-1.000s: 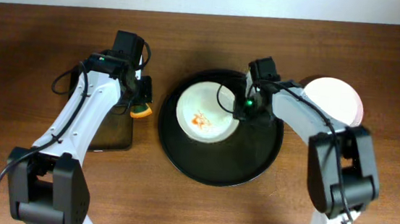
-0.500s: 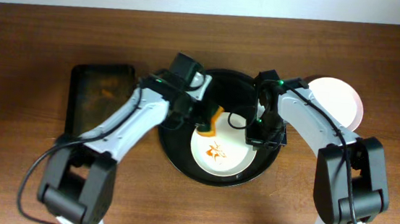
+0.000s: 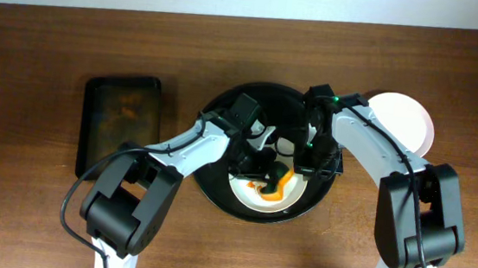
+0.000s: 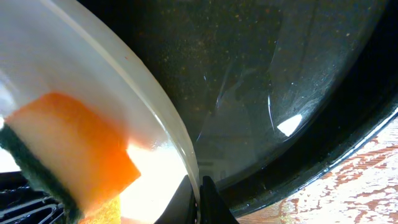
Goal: Clean dirty plates on tray and stack at the side
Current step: 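Scrub the last plate with the sponge in the left gripper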
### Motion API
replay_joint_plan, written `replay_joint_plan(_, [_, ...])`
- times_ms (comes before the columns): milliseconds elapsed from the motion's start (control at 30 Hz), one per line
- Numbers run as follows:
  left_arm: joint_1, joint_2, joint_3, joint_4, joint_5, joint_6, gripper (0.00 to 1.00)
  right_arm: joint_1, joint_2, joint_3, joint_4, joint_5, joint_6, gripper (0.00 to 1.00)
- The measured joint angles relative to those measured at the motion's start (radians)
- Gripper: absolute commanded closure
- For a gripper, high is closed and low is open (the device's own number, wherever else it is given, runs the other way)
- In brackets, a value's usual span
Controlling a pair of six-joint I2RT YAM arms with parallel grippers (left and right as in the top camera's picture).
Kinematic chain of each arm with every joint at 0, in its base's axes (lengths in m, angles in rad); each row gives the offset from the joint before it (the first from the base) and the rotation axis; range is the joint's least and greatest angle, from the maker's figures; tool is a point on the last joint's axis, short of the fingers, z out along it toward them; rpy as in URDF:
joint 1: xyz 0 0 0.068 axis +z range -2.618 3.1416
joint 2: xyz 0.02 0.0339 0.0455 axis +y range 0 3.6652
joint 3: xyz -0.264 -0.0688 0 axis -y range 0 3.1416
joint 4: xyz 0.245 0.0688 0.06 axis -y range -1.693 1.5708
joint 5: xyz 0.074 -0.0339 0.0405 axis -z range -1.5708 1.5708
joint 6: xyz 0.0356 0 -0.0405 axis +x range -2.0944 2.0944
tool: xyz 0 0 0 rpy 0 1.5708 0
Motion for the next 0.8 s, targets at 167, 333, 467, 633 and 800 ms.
replay_joint_plan(167, [0.011, -0.004, -0.040, -0.104, -0.064, 0.005, 1.00, 0.000, 0.000, 0.000, 0.000, 0.015, -0.002, 0.96])
replay_joint_plan(333, [0.163, -0.011, -0.040, -0.122, -0.102, 0.008, 1.00, 0.000, 0.000, 0.000, 0.041, 0.000, -0.005, 0.96])
replay_joint_plan(467, [0.163, -0.013, -0.040, -0.119, -0.117, 0.008, 1.00, 0.014, 0.000, -0.001, 0.217, -0.149, -0.105, 0.96])
replay_joint_plan(633, [0.163, -0.014, -0.040, -0.119, -0.118, 0.008, 1.00, 0.088, 0.004, -0.001, 0.294, -0.192, -0.130, 0.96])
replay_joint_plan(800, [0.161, -0.015, -0.040, -0.119, -0.124, 0.008, 1.00, 0.106, 0.096, -0.002, 0.309, -0.196, -0.129, 0.96])
